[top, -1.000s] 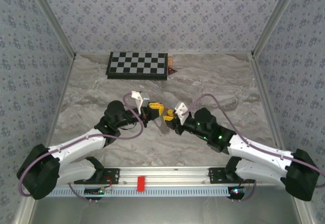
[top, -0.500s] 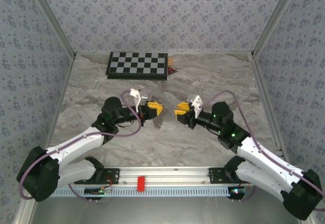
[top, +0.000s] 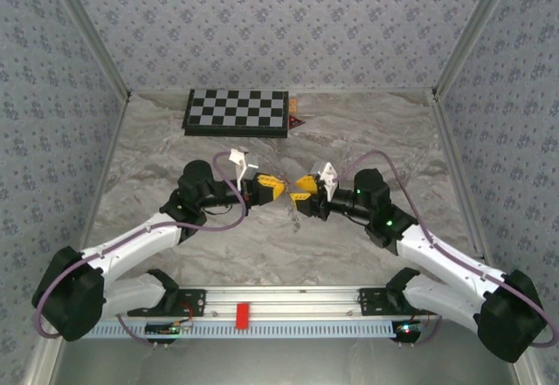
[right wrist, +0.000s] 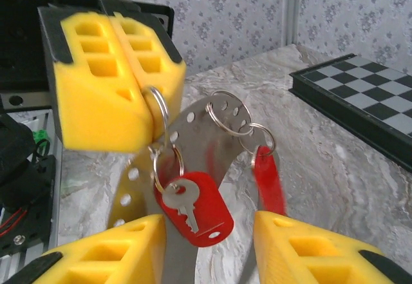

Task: Put the keys on the keyring

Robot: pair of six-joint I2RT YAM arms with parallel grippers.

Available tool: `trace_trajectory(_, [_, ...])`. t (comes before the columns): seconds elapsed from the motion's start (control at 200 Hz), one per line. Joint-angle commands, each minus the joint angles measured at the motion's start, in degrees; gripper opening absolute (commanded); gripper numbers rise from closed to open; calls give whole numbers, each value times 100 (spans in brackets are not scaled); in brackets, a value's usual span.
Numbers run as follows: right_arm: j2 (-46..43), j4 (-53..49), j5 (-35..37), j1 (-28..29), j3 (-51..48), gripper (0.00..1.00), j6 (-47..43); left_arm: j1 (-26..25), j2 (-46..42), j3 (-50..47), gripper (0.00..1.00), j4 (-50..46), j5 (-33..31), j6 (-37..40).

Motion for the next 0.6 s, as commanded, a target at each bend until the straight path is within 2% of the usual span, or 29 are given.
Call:
trace_trajectory(0.0, [152, 450, -284, -19, 178, 41, 129, 16, 52, 265, 0, 252, 246, -57])
trace_trajectory(0.21, [426, 706, -563, -14, 216, 42, 232, 18, 51, 274, 0, 247, 338, -58])
trace_trajectory(0.43, [656, 1174, -1286, -150, 148, 44, 499, 15, 14, 266, 0, 191, 445, -20])
trace_trajectory(0.595, [814, 1356, -1667, -215, 197, 37, 670, 17, 27, 272, 0, 225, 542, -52])
